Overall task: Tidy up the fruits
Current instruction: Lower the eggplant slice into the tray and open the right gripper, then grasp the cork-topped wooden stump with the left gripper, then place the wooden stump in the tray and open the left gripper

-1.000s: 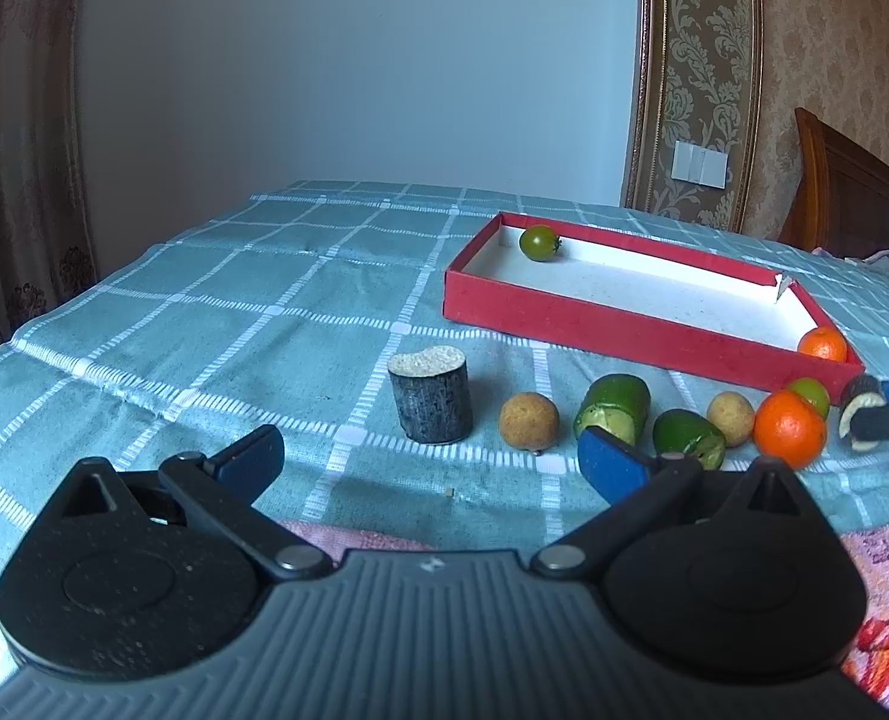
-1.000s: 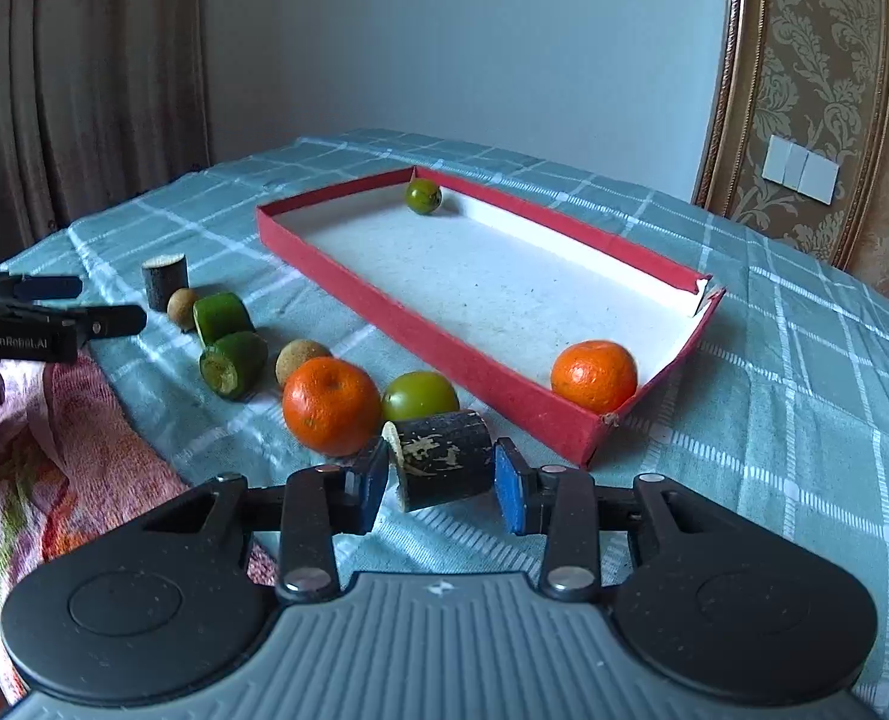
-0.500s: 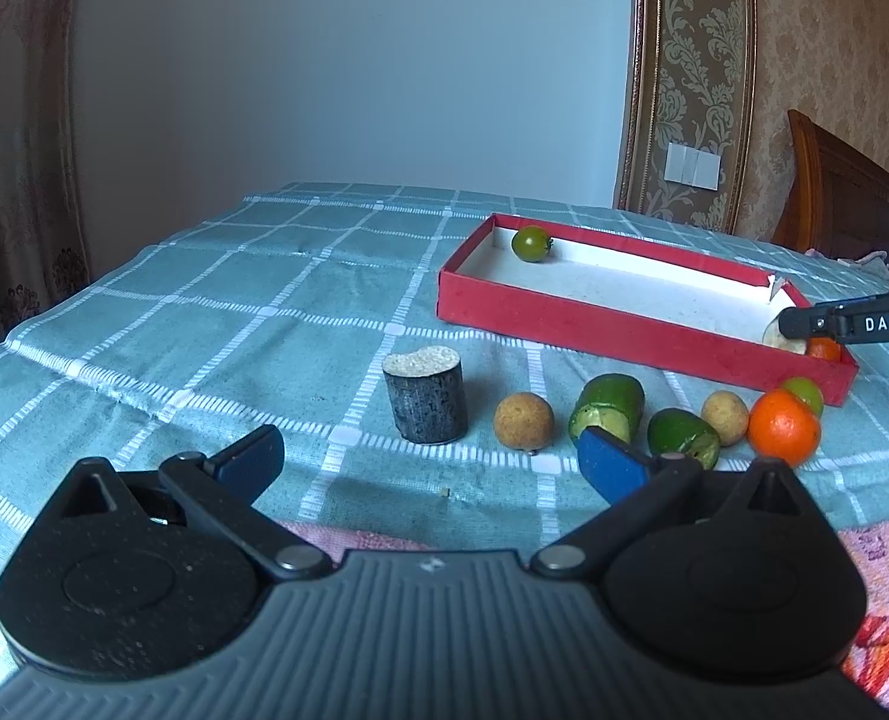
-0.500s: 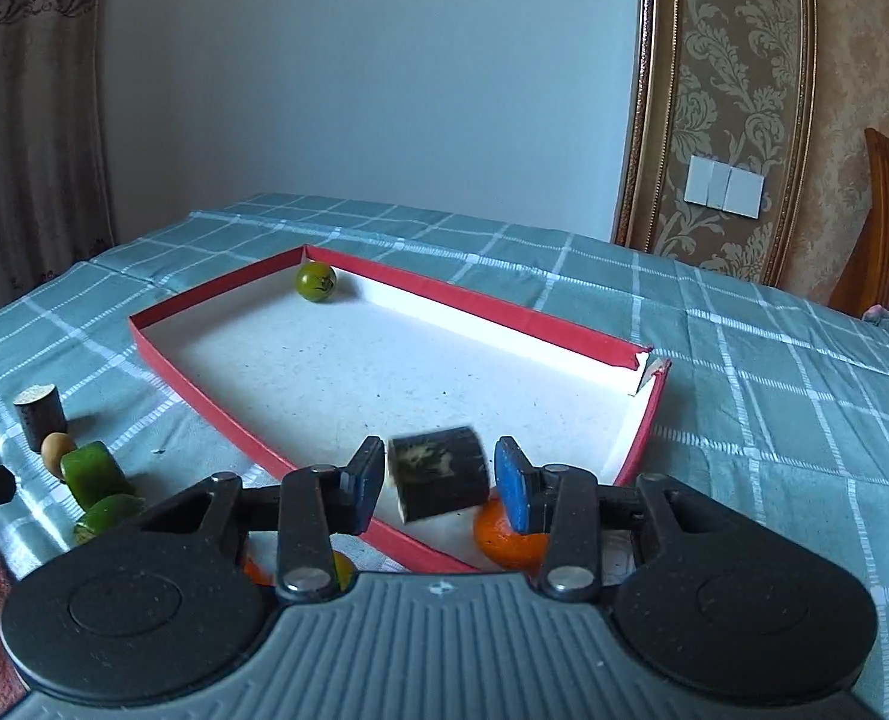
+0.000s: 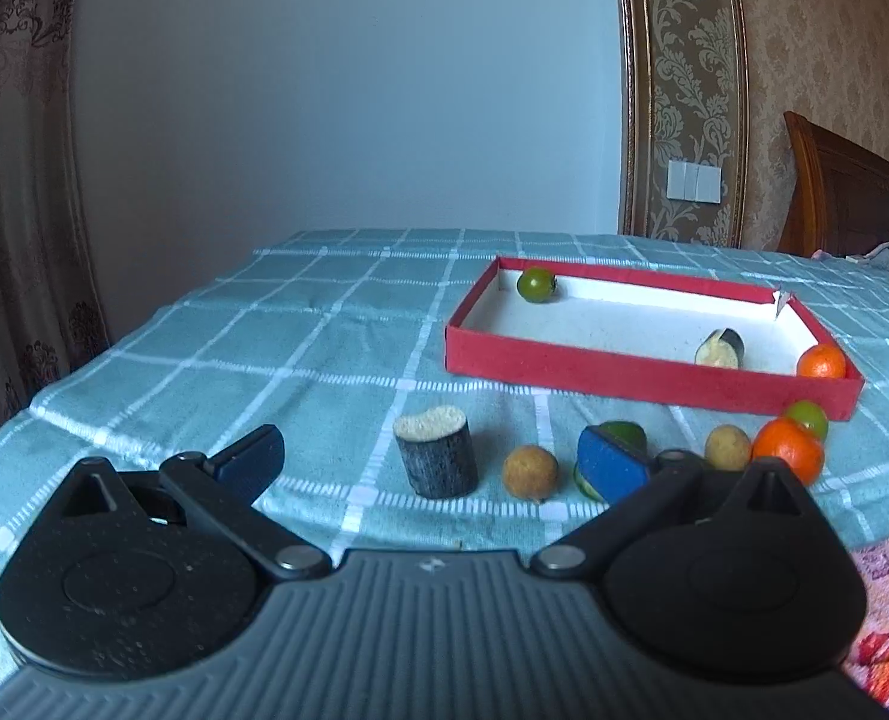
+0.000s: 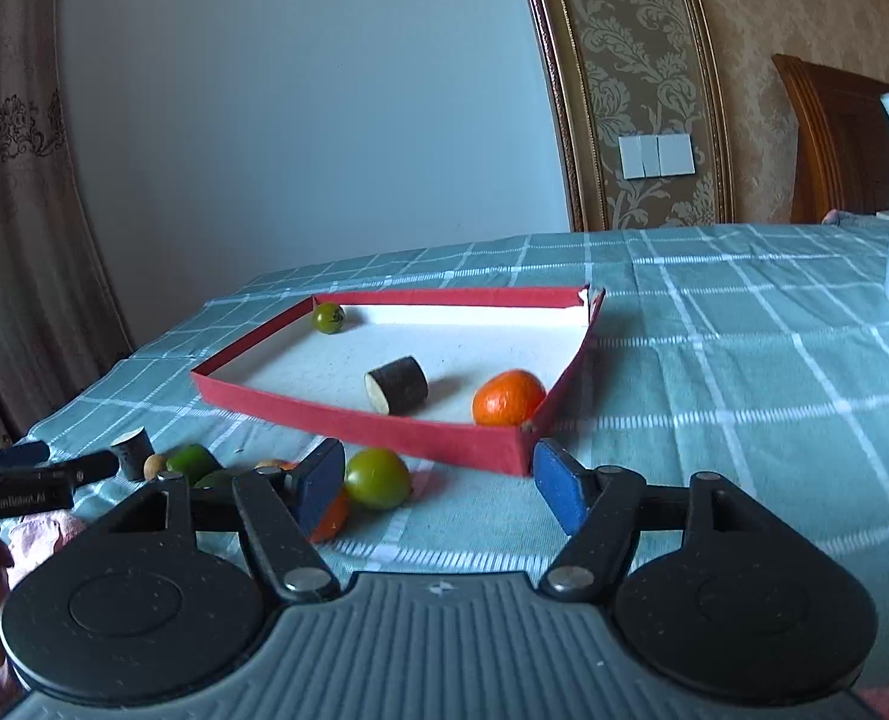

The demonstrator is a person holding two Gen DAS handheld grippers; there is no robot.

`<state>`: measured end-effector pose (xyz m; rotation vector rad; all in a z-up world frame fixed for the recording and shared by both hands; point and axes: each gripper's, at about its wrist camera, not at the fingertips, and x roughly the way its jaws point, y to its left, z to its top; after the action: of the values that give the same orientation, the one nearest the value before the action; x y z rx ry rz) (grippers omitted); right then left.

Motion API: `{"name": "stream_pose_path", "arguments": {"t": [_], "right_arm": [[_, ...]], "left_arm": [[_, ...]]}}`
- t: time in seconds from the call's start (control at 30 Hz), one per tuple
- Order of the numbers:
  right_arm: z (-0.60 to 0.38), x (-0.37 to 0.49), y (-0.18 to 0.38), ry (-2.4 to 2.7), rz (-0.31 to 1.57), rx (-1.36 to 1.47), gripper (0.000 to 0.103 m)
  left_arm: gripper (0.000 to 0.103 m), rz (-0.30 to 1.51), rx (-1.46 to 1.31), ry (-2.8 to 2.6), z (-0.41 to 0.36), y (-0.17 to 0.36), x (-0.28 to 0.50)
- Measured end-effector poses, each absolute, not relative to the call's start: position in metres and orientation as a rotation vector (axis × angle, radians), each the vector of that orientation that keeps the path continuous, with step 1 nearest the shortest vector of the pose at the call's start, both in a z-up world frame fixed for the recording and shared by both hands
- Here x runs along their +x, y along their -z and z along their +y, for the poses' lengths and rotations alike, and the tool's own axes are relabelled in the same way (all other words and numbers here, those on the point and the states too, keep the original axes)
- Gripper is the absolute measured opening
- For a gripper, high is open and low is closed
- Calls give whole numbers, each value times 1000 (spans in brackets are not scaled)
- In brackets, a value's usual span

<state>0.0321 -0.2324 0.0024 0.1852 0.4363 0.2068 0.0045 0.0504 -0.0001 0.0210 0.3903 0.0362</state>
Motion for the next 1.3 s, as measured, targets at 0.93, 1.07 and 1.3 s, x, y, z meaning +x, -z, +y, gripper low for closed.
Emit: {"name": "stream_pose_path", "arguments": {"t": [0.93, 1.07, 1.3], "right_arm": [[-254, 39, 25, -235, 519, 416, 69], [-254, 39, 25, -232, 515, 418, 69], [-255, 40, 27, -230, 522, 422, 69]], "left_arm": [[30, 600, -159, -61, 66, 11, 66], [30, 561, -140, -53, 63, -2, 58], [30, 491, -50, -7, 38, -36, 84]]}}
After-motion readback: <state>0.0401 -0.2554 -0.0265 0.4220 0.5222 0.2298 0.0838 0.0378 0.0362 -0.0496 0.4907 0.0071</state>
